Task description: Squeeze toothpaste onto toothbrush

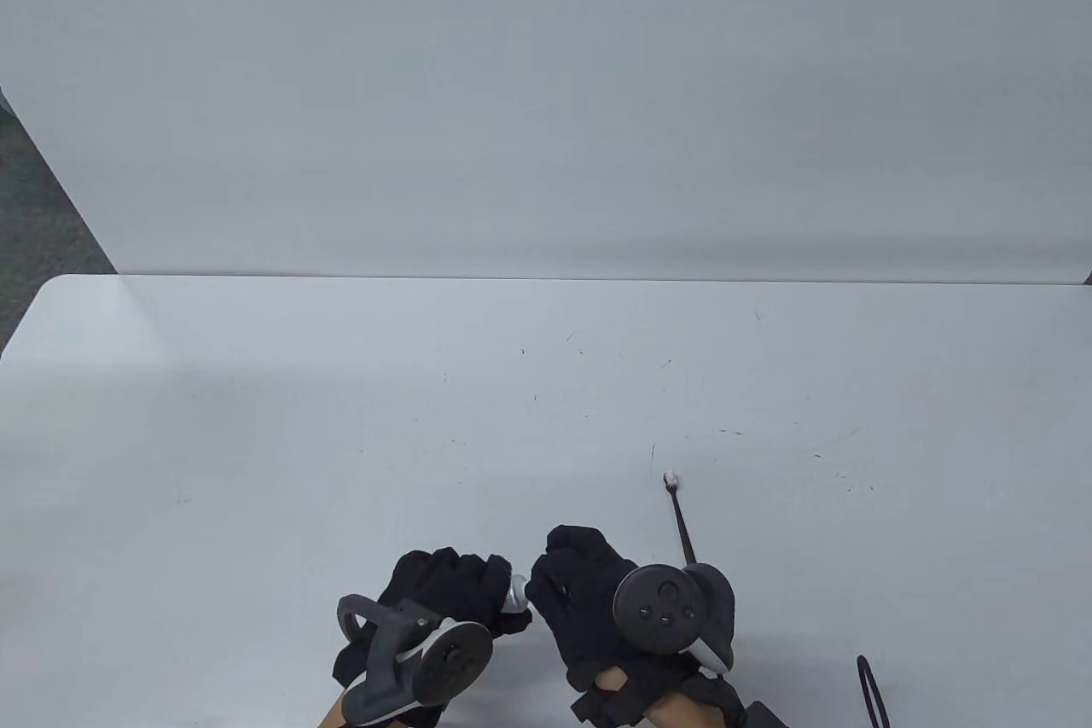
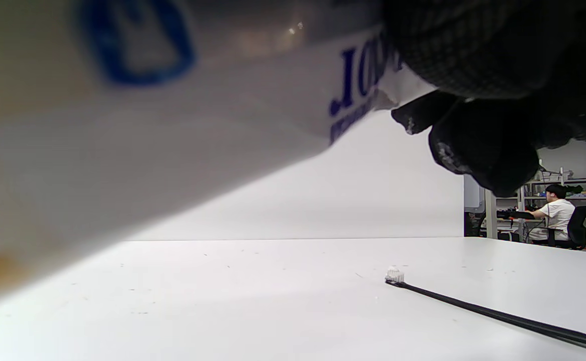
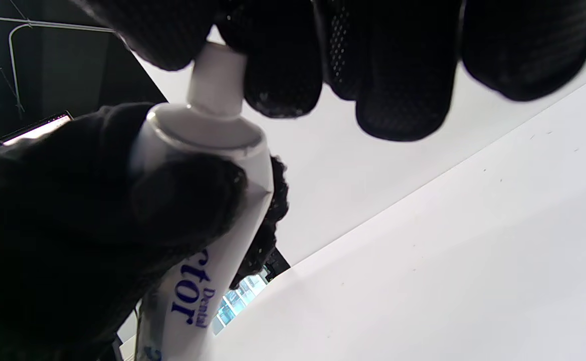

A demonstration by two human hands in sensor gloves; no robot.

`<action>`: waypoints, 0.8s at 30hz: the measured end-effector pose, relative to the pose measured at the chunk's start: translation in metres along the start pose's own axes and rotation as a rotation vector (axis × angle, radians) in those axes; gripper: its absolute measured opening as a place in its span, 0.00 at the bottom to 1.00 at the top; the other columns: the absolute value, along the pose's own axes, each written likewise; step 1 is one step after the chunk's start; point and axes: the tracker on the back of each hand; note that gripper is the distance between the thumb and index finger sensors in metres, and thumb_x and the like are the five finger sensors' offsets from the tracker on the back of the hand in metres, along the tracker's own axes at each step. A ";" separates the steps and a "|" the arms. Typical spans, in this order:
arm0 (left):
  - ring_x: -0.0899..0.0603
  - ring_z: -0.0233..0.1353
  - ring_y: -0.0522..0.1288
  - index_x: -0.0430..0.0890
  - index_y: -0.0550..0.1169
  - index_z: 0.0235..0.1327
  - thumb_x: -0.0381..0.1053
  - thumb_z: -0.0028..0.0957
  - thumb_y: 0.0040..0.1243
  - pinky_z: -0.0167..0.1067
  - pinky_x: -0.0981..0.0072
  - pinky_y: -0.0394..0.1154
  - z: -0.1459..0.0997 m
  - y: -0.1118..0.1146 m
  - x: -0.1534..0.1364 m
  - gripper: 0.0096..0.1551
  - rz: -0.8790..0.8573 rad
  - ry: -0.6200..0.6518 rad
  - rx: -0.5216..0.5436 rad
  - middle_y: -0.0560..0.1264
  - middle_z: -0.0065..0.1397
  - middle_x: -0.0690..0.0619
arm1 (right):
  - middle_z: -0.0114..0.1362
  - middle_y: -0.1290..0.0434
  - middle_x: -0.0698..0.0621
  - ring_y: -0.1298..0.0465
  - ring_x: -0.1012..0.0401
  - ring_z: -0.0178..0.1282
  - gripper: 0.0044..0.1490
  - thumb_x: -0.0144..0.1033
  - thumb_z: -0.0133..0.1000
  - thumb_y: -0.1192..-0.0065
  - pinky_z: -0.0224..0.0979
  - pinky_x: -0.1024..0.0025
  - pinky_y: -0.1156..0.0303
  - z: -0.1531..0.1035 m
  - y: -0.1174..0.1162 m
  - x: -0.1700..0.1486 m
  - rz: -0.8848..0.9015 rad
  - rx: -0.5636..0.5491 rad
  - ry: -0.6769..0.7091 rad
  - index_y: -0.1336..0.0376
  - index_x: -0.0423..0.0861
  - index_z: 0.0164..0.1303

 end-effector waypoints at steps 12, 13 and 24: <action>0.37 0.51 0.82 0.47 0.81 0.55 0.67 0.29 0.66 0.52 0.40 0.77 0.000 0.000 0.001 0.41 0.004 0.005 0.000 0.83 0.55 0.47 | 0.63 0.28 0.37 0.19 0.44 0.48 0.29 0.47 0.50 0.45 0.48 0.40 0.23 -0.001 0.001 -0.003 0.020 0.007 -0.007 0.24 0.38 0.39; 0.37 0.51 0.82 0.47 0.81 0.55 0.67 0.29 0.66 0.52 0.40 0.77 0.000 0.000 0.000 0.41 0.003 0.003 0.003 0.83 0.55 0.47 | 0.65 0.29 0.37 0.20 0.43 0.50 0.32 0.48 0.50 0.46 0.48 0.39 0.24 -0.002 0.000 -0.004 0.051 0.016 -0.002 0.27 0.37 0.48; 0.38 0.51 0.82 0.47 0.81 0.55 0.67 0.29 0.66 0.52 0.40 0.77 0.000 0.003 0.003 0.41 0.016 0.016 -0.010 0.83 0.55 0.47 | 0.65 0.30 0.37 0.20 0.44 0.50 0.25 0.38 0.47 0.39 0.49 0.39 0.24 -0.001 -0.001 -0.001 0.063 0.006 0.028 0.26 0.35 0.44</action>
Point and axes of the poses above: the tracker on the back of each hand, its own x axis roughly to the thumb side, its own z axis roughly from the wrist to the fingertips, y = z × x
